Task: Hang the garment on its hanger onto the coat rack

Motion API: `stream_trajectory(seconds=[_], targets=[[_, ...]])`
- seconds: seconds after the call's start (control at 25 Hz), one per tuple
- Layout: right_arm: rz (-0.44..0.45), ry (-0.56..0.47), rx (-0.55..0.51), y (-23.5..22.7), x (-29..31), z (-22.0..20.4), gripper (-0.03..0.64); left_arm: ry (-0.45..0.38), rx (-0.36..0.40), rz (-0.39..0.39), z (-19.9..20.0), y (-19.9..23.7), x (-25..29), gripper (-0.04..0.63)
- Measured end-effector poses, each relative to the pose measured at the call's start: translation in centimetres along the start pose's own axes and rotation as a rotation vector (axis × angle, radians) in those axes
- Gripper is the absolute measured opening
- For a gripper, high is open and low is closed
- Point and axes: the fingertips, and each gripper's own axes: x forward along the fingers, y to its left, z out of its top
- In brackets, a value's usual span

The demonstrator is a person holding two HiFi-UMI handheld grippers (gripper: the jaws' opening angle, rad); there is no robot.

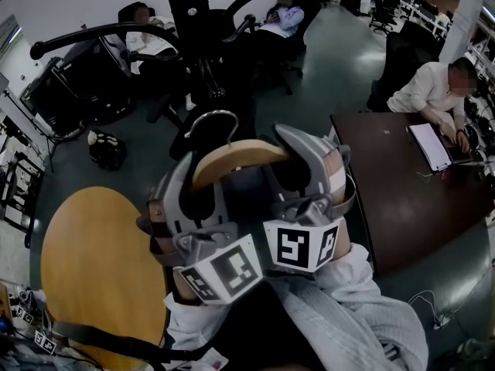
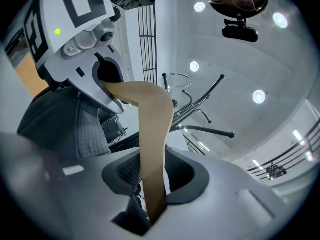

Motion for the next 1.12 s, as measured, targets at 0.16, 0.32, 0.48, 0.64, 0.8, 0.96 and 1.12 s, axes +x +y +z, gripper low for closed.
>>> stream_trajectory(seconds=[0.16, 0.32, 0.48, 0.64, 0.8, 0.96, 1.12], targets=[[-0.007, 0.033, -0.009, -0.1, 1.9, -1.7, 0.11, -0.043, -0.011, -0.038, -0.6, -0.6, 3.0, 0.094], [-0.009, 0.072, 0.0, 0.6, 3.7, -3.3, 0.11, -0.06, -0.017, -0.072, -1.6, -1.3, 5.3, 0.094], [0.011, 0.106, 0.012, 1.5, 5.5, -4.9, 0.11, -0.047, -0.027, -0.104, -3.0, -2.0, 7.6, 0.094], [0.035, 0.134, 0.021, 2.4, 7.1, -6.3, 0.11, -0.027, -0.037, -0.133, -4.3, -2.8, 9.4, 0.094], [0.061, 0.151, 0.028, 4.0, 7.6, -7.4, 0.11, -0.01, -0.041, -0.157, -5.8, -3.9, 9.9, 0.094], [0.093, 0.156, 0.049, 6.0, 7.1, -8.9, 0.112, 0.008, -0.043, -0.187, -7.3, -5.9, 9.6, 0.094], [0.098, 0.155, 0.063, 5.8, 7.4, -8.6, 0.112, -0.015, -0.014, -0.155, -7.0, -5.3, 9.7, 0.094]])
